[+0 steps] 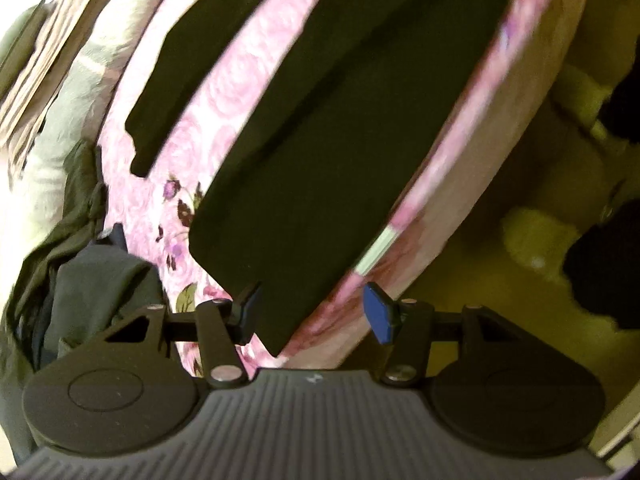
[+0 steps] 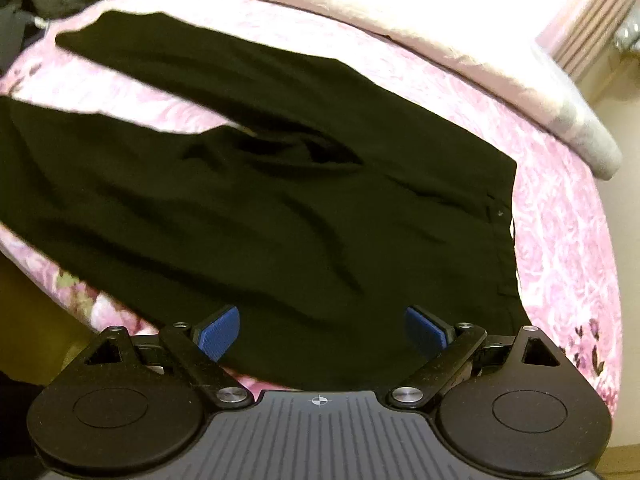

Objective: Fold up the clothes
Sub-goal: 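Grasp the trouser legs with the left gripper while the right gripper grasps too, lifting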

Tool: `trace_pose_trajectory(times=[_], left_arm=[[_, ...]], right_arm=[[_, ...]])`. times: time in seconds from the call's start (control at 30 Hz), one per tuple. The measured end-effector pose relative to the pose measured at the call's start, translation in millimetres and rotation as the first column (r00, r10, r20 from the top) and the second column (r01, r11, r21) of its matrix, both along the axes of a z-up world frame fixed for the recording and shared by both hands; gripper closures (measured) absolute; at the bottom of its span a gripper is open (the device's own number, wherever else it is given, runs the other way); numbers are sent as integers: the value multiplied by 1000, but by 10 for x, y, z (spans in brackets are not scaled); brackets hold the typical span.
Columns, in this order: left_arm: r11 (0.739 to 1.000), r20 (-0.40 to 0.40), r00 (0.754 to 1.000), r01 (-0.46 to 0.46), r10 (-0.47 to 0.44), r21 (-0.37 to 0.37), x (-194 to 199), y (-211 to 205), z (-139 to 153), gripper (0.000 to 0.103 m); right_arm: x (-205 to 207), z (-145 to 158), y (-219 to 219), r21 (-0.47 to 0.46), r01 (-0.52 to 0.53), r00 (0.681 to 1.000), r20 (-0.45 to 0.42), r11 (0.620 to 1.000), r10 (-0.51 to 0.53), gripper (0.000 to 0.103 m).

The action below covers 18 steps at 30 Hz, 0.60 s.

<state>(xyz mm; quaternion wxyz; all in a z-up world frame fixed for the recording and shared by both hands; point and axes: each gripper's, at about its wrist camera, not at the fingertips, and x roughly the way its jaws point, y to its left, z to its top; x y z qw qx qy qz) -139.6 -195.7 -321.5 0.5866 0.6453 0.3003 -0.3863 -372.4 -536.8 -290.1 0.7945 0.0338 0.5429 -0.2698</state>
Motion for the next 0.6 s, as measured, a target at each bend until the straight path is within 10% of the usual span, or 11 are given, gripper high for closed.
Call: trace_pose_trajectory(times=[0.4,0.6], left_arm=[[966,103,962,243,-252,90,453,435,-796,69],[972,87,969,230,-233,43,516,398,-574,101]], right_arm=[[212,-380,419,-6,32,998,-45,999,-32,11],[172,-359,336,-50,51,996,-65,997,-54,11]])
